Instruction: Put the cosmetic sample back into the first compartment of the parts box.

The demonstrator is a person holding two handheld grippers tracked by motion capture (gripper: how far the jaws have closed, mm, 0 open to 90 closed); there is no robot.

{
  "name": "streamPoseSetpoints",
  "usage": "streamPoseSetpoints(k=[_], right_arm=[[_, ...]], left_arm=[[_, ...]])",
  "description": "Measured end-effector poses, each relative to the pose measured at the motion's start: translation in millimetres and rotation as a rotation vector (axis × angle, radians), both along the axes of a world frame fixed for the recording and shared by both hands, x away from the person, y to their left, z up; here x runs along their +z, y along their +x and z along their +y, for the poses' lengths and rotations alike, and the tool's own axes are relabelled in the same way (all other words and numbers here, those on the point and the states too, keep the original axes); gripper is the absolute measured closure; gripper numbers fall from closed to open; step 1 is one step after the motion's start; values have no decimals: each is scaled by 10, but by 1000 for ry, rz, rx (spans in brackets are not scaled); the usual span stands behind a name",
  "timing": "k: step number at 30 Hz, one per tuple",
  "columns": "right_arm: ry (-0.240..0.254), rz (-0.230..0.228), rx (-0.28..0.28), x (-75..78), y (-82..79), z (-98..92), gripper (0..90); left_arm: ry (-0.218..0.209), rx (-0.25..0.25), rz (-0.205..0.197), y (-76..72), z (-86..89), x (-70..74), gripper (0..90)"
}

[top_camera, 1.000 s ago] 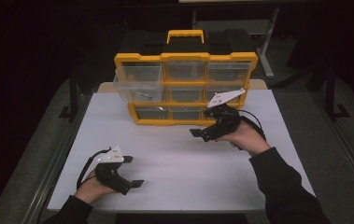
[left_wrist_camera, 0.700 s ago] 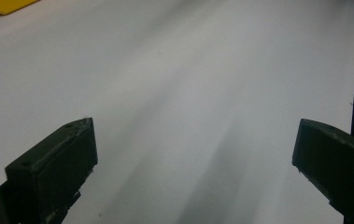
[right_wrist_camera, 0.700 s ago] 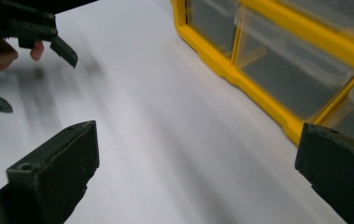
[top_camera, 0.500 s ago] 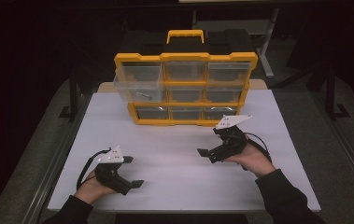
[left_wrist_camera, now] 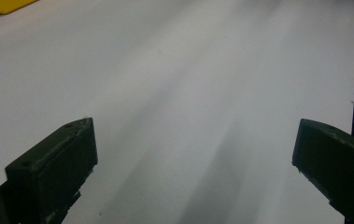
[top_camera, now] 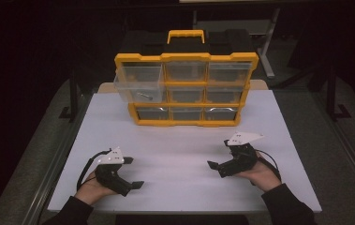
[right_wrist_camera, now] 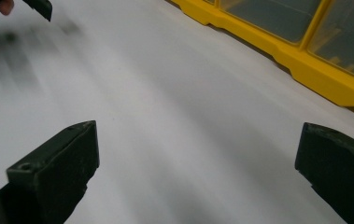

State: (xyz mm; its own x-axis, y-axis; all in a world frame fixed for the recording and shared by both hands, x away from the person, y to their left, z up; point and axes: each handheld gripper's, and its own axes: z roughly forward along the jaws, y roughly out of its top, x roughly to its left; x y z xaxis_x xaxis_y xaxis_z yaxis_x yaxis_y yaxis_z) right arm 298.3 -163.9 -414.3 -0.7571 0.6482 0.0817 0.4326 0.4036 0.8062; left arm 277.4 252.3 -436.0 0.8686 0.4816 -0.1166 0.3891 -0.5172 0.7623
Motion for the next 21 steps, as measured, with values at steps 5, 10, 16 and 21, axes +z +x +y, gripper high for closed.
streamPoseSetpoints(k=[5, 10, 16, 21], right_arm=[[23, -12, -16, -60, -114, -87, 0], [29, -11, -33, -126, -207, -146, 0], [25, -14, -55, -185, -284, -222, 0], [23, -20, -76, -211, -321, -275, 0]], left_arm=[[-2, 0, -1, -1, -3, -2, 0], [-2, -1, -2, -1, -3, -3, 0], [-3, -4, -3, -6, -5, -3, 0], [-2, -3, -1, -6, -8, -8, 0]])
